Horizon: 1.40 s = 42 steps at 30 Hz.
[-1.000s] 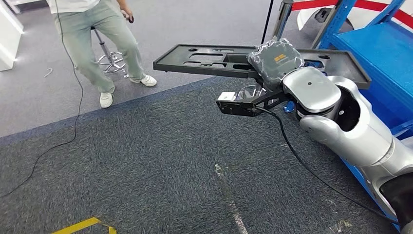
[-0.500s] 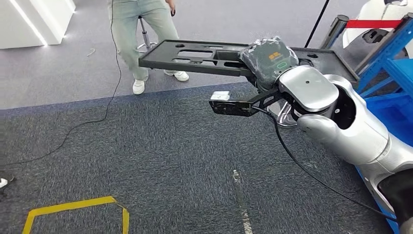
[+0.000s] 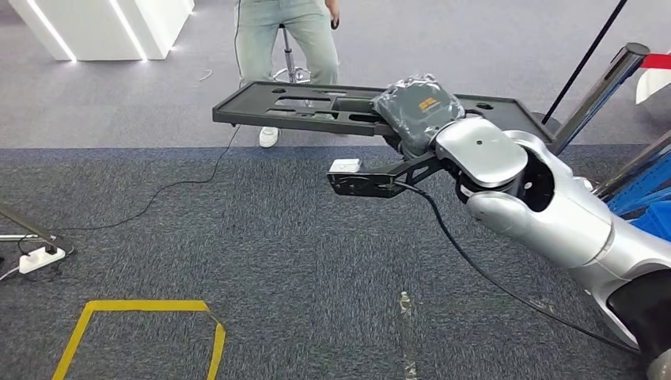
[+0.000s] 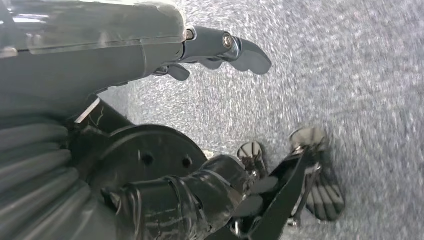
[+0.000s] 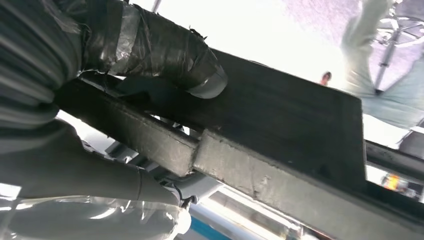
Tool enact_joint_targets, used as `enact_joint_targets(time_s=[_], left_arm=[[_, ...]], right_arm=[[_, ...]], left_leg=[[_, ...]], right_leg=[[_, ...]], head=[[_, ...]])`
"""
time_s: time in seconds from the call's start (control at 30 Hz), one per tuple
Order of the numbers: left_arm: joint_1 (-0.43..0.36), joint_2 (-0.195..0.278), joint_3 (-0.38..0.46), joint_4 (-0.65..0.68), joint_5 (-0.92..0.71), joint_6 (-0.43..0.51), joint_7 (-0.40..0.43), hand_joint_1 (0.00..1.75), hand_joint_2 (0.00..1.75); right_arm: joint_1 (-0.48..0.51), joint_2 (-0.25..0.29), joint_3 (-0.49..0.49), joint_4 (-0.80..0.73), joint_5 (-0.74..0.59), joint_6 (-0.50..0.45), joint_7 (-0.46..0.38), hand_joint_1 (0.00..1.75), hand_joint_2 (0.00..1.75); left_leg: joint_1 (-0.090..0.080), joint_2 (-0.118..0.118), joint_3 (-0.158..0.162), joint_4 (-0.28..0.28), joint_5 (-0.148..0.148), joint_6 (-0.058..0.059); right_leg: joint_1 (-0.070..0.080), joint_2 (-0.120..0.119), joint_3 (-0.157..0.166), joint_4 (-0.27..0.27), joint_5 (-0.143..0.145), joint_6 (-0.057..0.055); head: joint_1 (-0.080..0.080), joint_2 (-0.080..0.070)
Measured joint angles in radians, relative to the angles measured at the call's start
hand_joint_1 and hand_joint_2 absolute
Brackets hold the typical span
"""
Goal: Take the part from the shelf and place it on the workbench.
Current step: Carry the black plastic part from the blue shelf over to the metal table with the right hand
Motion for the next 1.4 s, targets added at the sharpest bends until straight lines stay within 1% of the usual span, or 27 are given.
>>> enact_joint_targets(time_s=[0.03,0.07,0.13,0.17,0.23,0.27,0.33,0.37,0.43,0.47,0.53,0.57,0.63,0.67,0.7,0.73,0.77,0.83,0.9,0.97,1.03,1.1,1.17,1.2,1.27,1.33,1.4], left_arm=[[-0.001,-0.002,0.0,0.0,0.01,0.003,-0.006,0.0,1.75],[-0.002,-0.003,0.0,0.0,0.021,0.004,-0.015,0.0,1.75],[-0.003,-0.004,0.0,0.0,0.042,-0.001,-0.037,0.0,1.75],[-0.003,-0.005,0.0,0.0,0.049,-0.006,-0.048,0.0,1.75],[-0.002,-0.005,0.0,0.0,0.056,-0.016,-0.062,0.0,1.75],[-0.002,-0.005,0.0,0.0,0.058,-0.02,-0.066,0.0,1.75],[-0.003,-0.005,0.0,0.0,0.057,-0.023,-0.068,0.0,1.75],[-0.003,-0.005,0.0,0.0,0.057,-0.024,-0.068,0.0,1.75],[-0.001,-0.005,0.0,0.0,0.056,-0.022,-0.061,0.0,1.75],[0.0,-0.006,0.0,0.0,0.054,-0.019,-0.055,0.0,1.75],[0.001,-0.007,0.0,0.0,0.048,-0.009,-0.042,0.0,1.75],[0.0,-0.008,0.0,0.0,0.046,-0.006,-0.037,0.0,1.75],[-0.003,-0.012,0.0,0.0,0.048,-0.005,-0.033,0.0,1.75],[-0.003,-0.014,0.0,0.0,0.054,-0.007,-0.033,0.0,1.75],[-0.003,-0.015,0.0,0.0,0.062,-0.009,-0.033,0.0,1.75],[-0.002,-0.016,0.0,0.0,0.07,-0.01,-0.033,0.0,1.75],[0.0,-0.017,0.0,0.0,0.077,-0.009,-0.032,0.0,1.75],[0.001,-0.017,0.0,0.0,0.084,0.002,-0.019,0.0,1.75],[0.0,-0.019,0.0,0.0,0.087,0.021,-0.004,0.0,1.75],[0.0,-0.019,0.0,0.0,0.089,0.032,0.001,0.0,1.75],[0.0,-0.02,0.0,0.0,0.09,0.035,0.001,0.0,1.75],[-0.002,-0.02,0.0,0.0,0.09,0.036,0.002,0.0,1.75],[-0.002,-0.02,0.0,0.0,0.09,0.036,0.001,0.0,1.75],[-0.002,-0.02,0.0,0.0,0.09,0.035,0.0,0.0,1.75],[-0.002,-0.02,0.0,0.0,0.09,0.031,-0.007,0.0,1.75],[-0.003,-0.02,0.0,0.0,0.088,0.027,-0.015,0.0,1.75],[-0.003,-0.019,0.0,0.0,0.084,0.025,-0.02,0.0,1.75]], right_arm=[[-0.008,0.0,0.006,0.004,0.003,0.008,0.0,1.75,1.75],[-0.015,0.0,0.013,0.009,0.008,0.017,0.0,1.75,1.75],[-0.02,0.0,0.02,0.017,0.018,0.023,0.0,1.75,1.75],[-0.019,0.0,0.021,0.02,0.023,0.023,0.0,1.75,1.75],[-0.02,0.002,0.023,0.023,0.033,0.025,0.0,1.75,1.75],[-0.02,0.004,0.023,0.025,0.037,0.026,0.0,1.75,1.75],[-0.021,0.005,0.024,0.027,0.043,0.031,0.0,1.75,1.75],[-0.02,0.005,0.024,0.028,0.044,0.033,0.0,1.75,1.75],[-0.02,0.007,0.024,0.031,0.048,0.041,0.0,1.75,1.75],[-0.019,0.008,0.025,0.032,0.055,0.049,0.0,1.75,1.75],[-0.019,0.009,0.023,0.033,0.085,0.077,0.0,1.75,1.75],[-0.014,0.009,0.017,0.034,0.112,0.096,0.001,1.75,1.75],[0.013,0.009,-0.014,0.036,0.179,0.138,0.001,1.75,1.75],[0.032,0.01,-0.039,0.038,0.221,0.165,0.002,1.75,1.75],[0.048,0.011,-0.066,0.039,0.257,0.191,0.002,1.75,1.75],[0.058,0.011,-0.088,0.039,0.284,0.211,0.003,1.75,1.75],[0.067,0.01,-0.113,0.039,0.304,0.227,0.004,1.75,1.75],[0.087,0.006,-0.161,0.034,0.317,0.245,0.005,1.75,1.75],[0.117,0.005,-0.209,0.027,0.316,0.253,0.005,1.75,1.75],[0.135,0.005,-0.238,0.021,0.311,0.253,0.004,1.75,1.75],[0.142,0.006,-0.256,0.015,0.31,0.252,0.004,1.75,1.75],[0.148,0.006,-0.272,0.01,0.31,0.252,0.004,1.75,1.75],[0.152,0.006,-0.283,0.007,0.309,0.252,0.003,1.75,1.75],[0.154,0.006,-0.286,0.006,0.308,0.252,0.003,1.75,1.75],[0.156,0.006,-0.289,0.002,0.305,0.252,0.003,1.75,1.75],[0.156,0.006,-0.291,-0.002,0.304,0.251,0.003,1.75,1.75],[0.157,0.006,-0.292,-0.006,0.3,0.25,0.003,1.75,1.75]], left_leg=[[-0.003,0.033,-0.03,0.063,-0.032,-0.002],[-0.003,0.053,-0.067,0.137,-0.066,-0.003],[-0.004,0.06,-0.117,0.237,-0.101,0.003],[-0.006,0.061,-0.118,0.239,-0.093,0.009],[-0.018,0.069,-0.058,0.131,-0.033,0.026],[-0.03,0.09,-0.013,0.048,-0.002,0.038],[-0.051,0.129,0.05,-0.067,0.027,0.056],[-0.058,0.136,0.058,-0.087,0.026,0.061],[-0.057,0.114,0.067,-0.107,0.037,0.067],[-0.054,0.103,0.075,-0.121,0.044,0.068],[-0.043,0.084,0.096,-0.148,0.055,0.069],[-0.042,0.073,0.1,-0.151,0.056,0.069],[-0.038,0.045,0.103,-0.149,0.056,0.072],[-0.036,0.027,0.103,-0.146,0.054,0.072],[-0.034,0.01,0.103,-0.141,0.051,0.07],[-0.031,-0.004,0.103,-0.134,0.047,0.067],[-0.028,-0.019,0.102,-0.123,0.04,0.062],[-0.023,-0.045,0.091,-0.094,0.023,0.048],[-0.02,-0.068,0.074,-0.075,0.015,0.036],[-0.017,-0.078,0.064,-0.072,0.014,0.03],[-0.019,-0.03,0.045,-0.035,-0.01,0.02],[-0.017,0.036,-0.007,0.074,-0.067,0.01],[-0.011,0.056,-0.063,0.179,-0.106,0.007],[-0.01,0.058,-0.071,0.19,-0.101,0.008],[-0.012,0.069,-0.027,0.103,-0.046,0.015],[-0.023,0.113,0.043,-0.029,0.002,0.024],[-0.037,0.136,0.071,-0.085,0.012,0.033]], right_leg=[[0.005,-0.013,0.0,0.0,0.0,-0.004],[0.01,-0.028,0.0,-0.001,-0.001,-0.008],[0.018,-0.054,0.0,-0.001,-0.003,-0.011],[0.021,-0.065,0.0,-0.001,-0.004,-0.013],[0.025,-0.087,0.003,-0.002,-0.006,-0.016],[0.026,-0.099,0.005,-0.003,-0.008,-0.016],[0.028,-0.118,0.011,-0.01,-0.009,-0.014],[0.028,-0.128,0.013,-0.015,-0.008,-0.012],[0.028,-0.143,0.017,-0.024,-0.007,-0.006],[0.026,-0.132,0.019,-0.023,-0.009,-0.002],[0.022,-0.074,0.005,0.014,-0.033,0.003],[0.019,-0.042,-0.02,0.066,-0.056,0.006],[0.017,-0.017,-0.091,0.193,-0.102,0.014],[0.014,-0.012,-0.122,0.242,-0.11,0.02],[0.01,-0.012,-0.132,0.246,-0.096,0.026],[0.006,-0.011,-0.122,0.214,-0.066,0.031],[-0.001,-0.003,-0.094,0.149,-0.026,0.038],[-0.012,0.038,-0.038,0.035,0.016,0.046],[-0.012,0.059,-0.017,-0.001,0.014,0.039],[-0.009,0.035,-0.017,-0.003,0.014,0.023],[-0.009,0.011,-0.011,-0.008,0.014,0.01],[-0.003,-0.015,-0.005,-0.012,0.011,0.002],[0.003,-0.043,-0.003,-0.013,0.009,-0.002],[0.005,-0.057,-0.003,-0.012,0.008,-0.003],[0.007,-0.083,0.001,-0.013,0.004,-0.002],[0.009,-0.107,0.008,-0.016,0.001,0.001],[0.011,-0.128,0.014,-0.021,-0.001,0.008]], head=[[-0.003,0.0],[-0.004,0.0],[-0.004,0.0],[-0.004,0.0],[-0.004,0.0],[-0.004,0.0],[-0.004,0.0],[-0.004,0.0],[-0.003,0.0],[-0.003,0.0],[-0.003,0.0],[-0.003,0.0],[-0.003,0.0],[-0.002,0.0],[-0.003,0.0],[-0.002,0.0],[-0.002,0.0],[-0.002,0.0],[-0.002,0.0],[-0.003,0.0],[-0.009,0.0],[-0.017,0.0],[-0.017,0.0],[-0.017,0.0],[-0.017,0.0],[-0.017,0.0],[-0.016,0.0]])
